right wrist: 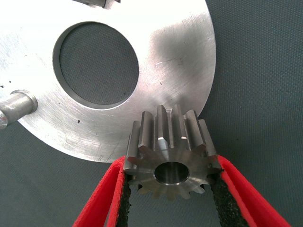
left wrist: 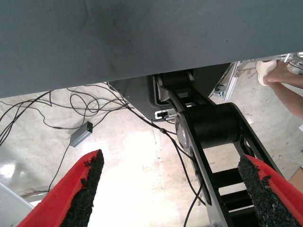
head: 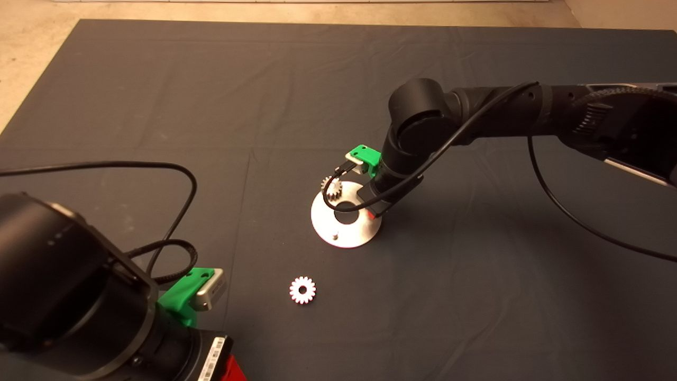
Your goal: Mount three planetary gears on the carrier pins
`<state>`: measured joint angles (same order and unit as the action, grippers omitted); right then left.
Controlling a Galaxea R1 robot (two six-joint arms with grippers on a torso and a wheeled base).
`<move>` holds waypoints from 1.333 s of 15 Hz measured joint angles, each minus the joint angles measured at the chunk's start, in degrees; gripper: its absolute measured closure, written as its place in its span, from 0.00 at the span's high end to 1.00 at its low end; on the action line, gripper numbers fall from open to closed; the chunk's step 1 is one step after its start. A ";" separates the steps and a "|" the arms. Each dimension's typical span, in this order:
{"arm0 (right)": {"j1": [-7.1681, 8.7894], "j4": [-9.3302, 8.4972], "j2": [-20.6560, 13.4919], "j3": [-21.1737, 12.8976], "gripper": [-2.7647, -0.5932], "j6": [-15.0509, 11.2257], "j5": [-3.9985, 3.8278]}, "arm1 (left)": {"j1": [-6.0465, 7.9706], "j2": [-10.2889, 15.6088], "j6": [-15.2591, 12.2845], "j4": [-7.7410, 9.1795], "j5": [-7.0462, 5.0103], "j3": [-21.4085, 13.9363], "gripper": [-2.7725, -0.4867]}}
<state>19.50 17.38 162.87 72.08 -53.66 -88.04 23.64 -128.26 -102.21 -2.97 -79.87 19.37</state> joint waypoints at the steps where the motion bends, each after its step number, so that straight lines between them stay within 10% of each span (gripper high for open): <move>1: 0.03 0.02 0.00 0.00 0.26 0.00 0.11 | 0.00 -0.02 0.00 0.00 -0.02 0.00 0.67; 14: 4.30 0.06 -0.96 -4.10 0.50 -2.59 0.23 | 0.00 -0.30 0.00 -0.83 0.02 0.00 0.67; 20: 4.36 -0.52 -1.67 -10.49 0.58 -7.06 0.41 | -0.68 -8.97 -3.32 -10.81 0.39 0.47 0.67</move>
<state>23.87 16.86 161.20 61.59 -60.73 -87.63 22.95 -137.23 -105.52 -13.78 -79.48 19.84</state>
